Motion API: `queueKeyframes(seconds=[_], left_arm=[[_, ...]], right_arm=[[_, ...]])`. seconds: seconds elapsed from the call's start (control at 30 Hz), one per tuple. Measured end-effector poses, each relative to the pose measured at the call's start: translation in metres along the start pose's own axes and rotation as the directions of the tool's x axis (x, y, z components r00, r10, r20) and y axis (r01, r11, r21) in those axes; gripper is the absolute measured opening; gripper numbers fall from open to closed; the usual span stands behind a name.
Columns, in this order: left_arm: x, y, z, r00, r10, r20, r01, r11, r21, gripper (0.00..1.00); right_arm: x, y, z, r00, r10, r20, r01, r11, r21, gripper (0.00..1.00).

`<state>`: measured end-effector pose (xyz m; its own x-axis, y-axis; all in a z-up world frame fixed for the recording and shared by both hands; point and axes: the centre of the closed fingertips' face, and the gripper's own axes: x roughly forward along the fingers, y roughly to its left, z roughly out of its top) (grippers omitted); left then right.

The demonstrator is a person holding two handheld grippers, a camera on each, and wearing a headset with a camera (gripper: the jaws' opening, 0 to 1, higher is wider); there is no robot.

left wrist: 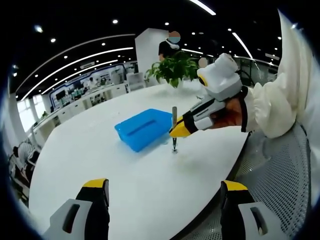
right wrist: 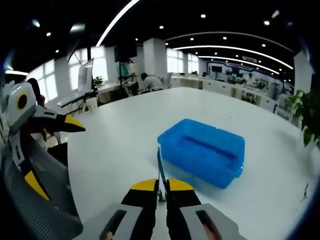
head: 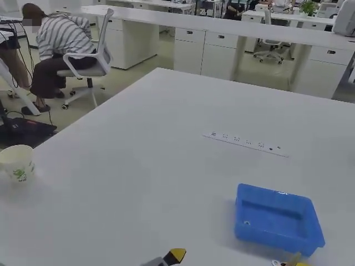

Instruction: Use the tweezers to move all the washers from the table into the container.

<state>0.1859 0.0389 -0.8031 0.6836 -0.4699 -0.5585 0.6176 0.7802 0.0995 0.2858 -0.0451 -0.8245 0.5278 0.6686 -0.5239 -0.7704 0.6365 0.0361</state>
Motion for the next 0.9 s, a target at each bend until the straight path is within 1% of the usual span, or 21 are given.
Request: queueKeyframes(seconds=[0.07,0.13,0.23,0.27,0.33,0.47,0.53,0.67,0.8,0.9], left_arm=[[0.000,0.000,-0.001,1.0000,0.001,-0.004,-0.001,1.000,0.002,0.94],[0.000,0.000,0.000,1.0000,0.001,-0.003,-0.001,1.000,0.003,0.94],[0.000,0.000,-0.001,1.0000,0.002,-0.007,-0.002,1.000,0.003,0.94],[0.000,0.000,-0.002,1.0000,0.003,-0.009,-0.002,1.000,0.004,0.93],[0.000,0.001,-0.001,1.0000,0.003,-0.009,-0.003,1.000,0.003,0.93],[0.000,0.000,-0.002,0.9999,0.002,-0.011,-0.002,1.000,0.007,0.93],[0.001,0.000,-0.002,0.9999,0.001,-0.010,-0.001,1.000,0.007,0.93],[0.001,0.000,-0.002,0.9999,0.001,-0.011,-0.001,1.000,0.008,0.93],[0.001,0.000,-0.001,0.9999,0.003,-0.011,-0.003,1.000,0.010,0.93],[0.001,0.000,-0.003,0.9998,0.001,-0.019,-0.001,1.000,0.010,0.93]], right_arm=[[0.000,0.000,0.000,1.0000,-0.001,0.002,0.001,1.000,-0.008,0.02],[0.001,-0.001,0.001,1.0000,-0.004,0.006,0.004,1.000,0.003,0.02],[0.003,-0.002,0.001,0.9996,-0.010,0.026,0.010,1.000,0.007,0.02],[0.003,-0.002,0.002,0.9997,-0.005,0.025,0.004,1.000,0.018,0.02],[0.003,-0.003,0.002,0.9997,-0.012,0.022,0.012,1.000,0.004,0.01],[0.004,-0.004,0.003,0.9998,-0.011,0.017,0.011,1.000,0.016,0.01],[0.004,-0.004,0.004,0.9999,-0.007,0.007,0.007,1.000,0.022,0.01],[0.005,-0.002,0.004,0.9999,0.007,-0.014,-0.007,1.000,-0.012,0.01],[0.002,-0.002,0.010,1.0000,0.007,-0.002,-0.007,1.000,-0.010,0.01],[-0.002,-0.003,0.015,1.0000,0.006,0.008,-0.006,1.000,0.004,0.01]])
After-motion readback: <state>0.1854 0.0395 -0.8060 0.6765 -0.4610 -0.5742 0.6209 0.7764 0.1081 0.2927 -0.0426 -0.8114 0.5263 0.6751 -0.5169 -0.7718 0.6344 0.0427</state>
